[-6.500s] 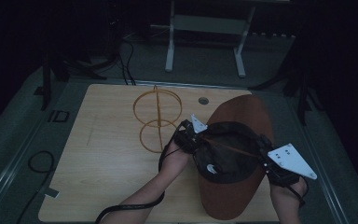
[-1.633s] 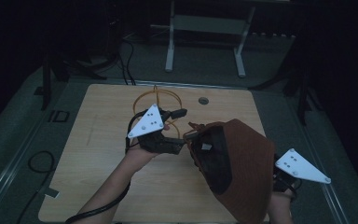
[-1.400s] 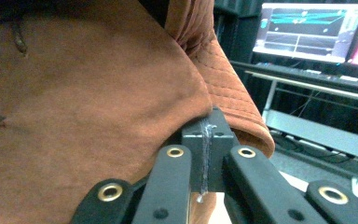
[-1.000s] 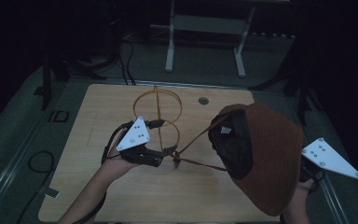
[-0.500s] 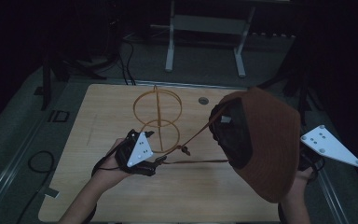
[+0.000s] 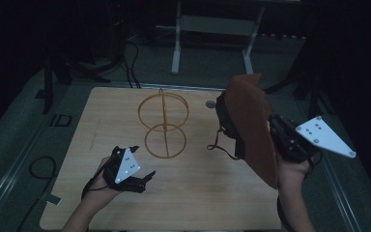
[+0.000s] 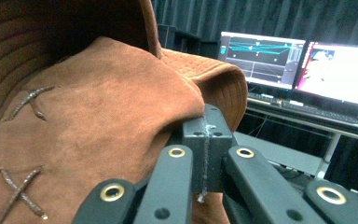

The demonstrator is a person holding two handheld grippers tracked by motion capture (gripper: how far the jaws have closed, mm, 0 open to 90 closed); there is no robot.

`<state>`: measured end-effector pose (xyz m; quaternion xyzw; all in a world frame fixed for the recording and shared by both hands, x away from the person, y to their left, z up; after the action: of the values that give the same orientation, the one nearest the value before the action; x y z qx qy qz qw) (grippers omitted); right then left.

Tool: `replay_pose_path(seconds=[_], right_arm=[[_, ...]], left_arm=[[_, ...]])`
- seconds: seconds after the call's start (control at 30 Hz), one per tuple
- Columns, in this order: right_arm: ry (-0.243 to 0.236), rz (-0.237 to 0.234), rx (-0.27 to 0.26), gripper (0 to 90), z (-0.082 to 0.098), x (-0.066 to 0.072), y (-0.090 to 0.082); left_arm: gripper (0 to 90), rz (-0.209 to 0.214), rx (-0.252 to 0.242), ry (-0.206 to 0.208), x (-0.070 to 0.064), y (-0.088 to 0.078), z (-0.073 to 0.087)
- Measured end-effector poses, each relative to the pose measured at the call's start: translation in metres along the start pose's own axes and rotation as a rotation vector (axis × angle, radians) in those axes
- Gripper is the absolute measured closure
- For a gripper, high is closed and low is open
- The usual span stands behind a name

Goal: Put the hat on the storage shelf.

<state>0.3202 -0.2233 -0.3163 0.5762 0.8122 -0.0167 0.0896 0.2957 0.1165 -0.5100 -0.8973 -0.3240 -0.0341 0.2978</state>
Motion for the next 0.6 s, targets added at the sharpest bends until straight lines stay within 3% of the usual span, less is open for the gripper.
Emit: replay_pose_path(seconds=[0.07,0.17,0.3,0.4,0.6], right_arm=[[0.002,-0.001,-0.003,90.0,-0.002,0.002,0.004],[-0.009,0.016,-0.004,90.0,-0.009,0.007,0.021],[-0.03,0.044,0.007,90.0,-0.016,0.018,0.056],[-0.047,0.062,0.01,90.0,-0.019,0.024,0.069],[-0.116,0.085,0.023,90.0,-0.029,0.052,0.11]], left_arm=[[9.0,-0.042,-0.021,-0.021,0.002,-0.004,0.009],[7.8,-0.072,-0.074,-0.087,0.006,-0.009,0.024],[7.8,-0.131,-0.057,-0.112,0.007,-0.01,0.05],[7.8,-0.165,-0.063,-0.134,0.006,-0.012,0.064],[7.8,-0.164,-0.074,-0.172,0.006,-0.017,0.077]])
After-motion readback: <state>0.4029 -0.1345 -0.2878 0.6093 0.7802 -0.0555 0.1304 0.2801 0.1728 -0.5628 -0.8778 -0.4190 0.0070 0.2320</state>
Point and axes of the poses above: each handheld gripper's, and its own axes: y roughly forward along the jaws, z roughly out of its underside, x roughly to its left, the point moved 7 cm from there along y, roughly forward along the jaws, and after that the axes turned 9 degrees about z, right-handed, at the moved point
